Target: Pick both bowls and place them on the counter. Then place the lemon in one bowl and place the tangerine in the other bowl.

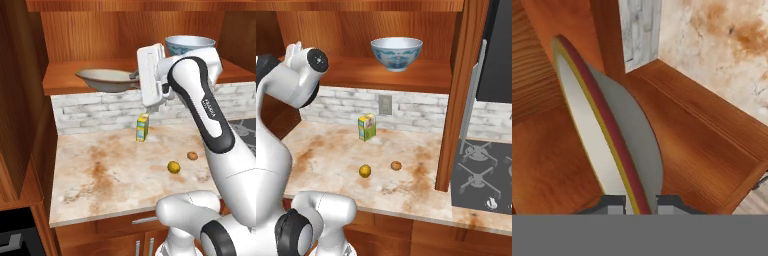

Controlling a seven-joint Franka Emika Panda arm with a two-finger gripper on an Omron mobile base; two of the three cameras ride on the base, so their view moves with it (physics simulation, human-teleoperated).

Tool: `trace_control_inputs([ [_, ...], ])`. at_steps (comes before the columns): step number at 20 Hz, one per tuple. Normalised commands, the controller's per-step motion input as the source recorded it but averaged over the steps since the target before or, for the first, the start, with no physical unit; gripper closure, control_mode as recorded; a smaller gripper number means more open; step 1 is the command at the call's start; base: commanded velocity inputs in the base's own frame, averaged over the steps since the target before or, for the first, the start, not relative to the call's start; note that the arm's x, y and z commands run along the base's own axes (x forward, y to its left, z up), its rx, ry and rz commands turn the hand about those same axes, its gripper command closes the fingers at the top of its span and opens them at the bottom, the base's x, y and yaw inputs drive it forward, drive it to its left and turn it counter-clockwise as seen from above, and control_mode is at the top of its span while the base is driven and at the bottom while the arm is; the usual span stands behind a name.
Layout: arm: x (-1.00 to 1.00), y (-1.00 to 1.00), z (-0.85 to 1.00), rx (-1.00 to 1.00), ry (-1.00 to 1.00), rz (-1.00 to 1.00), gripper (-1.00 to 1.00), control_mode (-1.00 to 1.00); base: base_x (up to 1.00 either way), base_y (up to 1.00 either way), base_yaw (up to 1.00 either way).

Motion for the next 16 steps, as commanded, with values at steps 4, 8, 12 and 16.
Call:
trace_control_inputs([
  [4,-0.72,-0.13,-0.02,0.0,0.03,0.07,1.0,-1.0,0.0,0.0,0.0],
  [8,-0.75,-0.16,-0.06,0.0,0.01,0.09,1.0,-1.0,0.0,0.0,0.0],
  [12,-0.6,-0.14,-0.3,-0.02,0.0,0.06,1.0,-1.0,0.0,0.0,0.0],
  [16,-0.26,-0.13,-0.63,-0.09,0.0,0.01,1.0,-1.0,0.0,0.0,0.0],
])
